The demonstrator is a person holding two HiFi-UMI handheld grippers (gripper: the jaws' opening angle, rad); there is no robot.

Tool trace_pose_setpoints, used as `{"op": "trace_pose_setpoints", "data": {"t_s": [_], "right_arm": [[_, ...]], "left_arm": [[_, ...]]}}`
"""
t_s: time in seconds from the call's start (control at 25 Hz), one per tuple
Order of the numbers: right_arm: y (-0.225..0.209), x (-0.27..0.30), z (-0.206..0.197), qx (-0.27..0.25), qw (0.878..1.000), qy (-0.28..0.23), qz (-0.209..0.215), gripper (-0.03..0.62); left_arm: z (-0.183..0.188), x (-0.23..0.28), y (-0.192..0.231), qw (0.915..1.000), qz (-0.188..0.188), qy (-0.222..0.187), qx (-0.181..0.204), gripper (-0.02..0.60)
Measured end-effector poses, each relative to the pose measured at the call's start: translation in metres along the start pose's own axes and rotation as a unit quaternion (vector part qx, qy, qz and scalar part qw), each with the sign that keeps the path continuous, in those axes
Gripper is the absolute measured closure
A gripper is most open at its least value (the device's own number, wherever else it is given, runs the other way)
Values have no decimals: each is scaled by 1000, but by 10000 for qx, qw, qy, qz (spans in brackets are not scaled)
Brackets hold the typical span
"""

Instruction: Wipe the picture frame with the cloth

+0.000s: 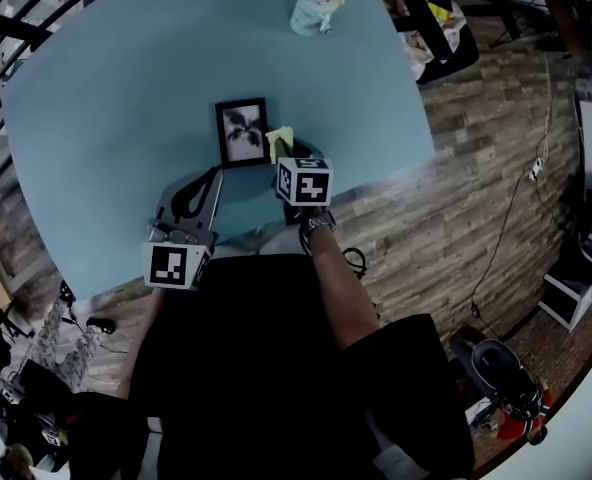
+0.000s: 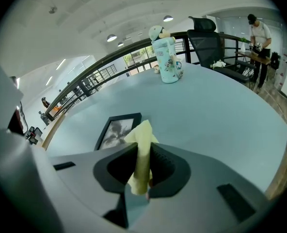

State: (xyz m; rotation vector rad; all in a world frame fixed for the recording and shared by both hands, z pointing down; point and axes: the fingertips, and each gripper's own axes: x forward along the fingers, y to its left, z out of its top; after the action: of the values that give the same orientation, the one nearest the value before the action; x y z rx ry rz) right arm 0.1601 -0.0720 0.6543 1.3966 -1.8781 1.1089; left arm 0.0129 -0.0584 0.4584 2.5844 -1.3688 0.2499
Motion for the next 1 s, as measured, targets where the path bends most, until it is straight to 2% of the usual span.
{"op": "trace_pose_setpoints", "data": {"t_s": [0.4,0.6,1.0], "right_arm": [[35,-4,-3,-154,9994,-78,306,536],[65,2,-8,-389,9978,-13,533,536],[108,21,-21,-778,9929,216,874,536]], "left_arm": [[-2,-20,1,9998,117,20,164,584],[0,-36,7,9994,287,-179,15,584],[-11,-62,27,9974,695,-149,-146,584]]}}
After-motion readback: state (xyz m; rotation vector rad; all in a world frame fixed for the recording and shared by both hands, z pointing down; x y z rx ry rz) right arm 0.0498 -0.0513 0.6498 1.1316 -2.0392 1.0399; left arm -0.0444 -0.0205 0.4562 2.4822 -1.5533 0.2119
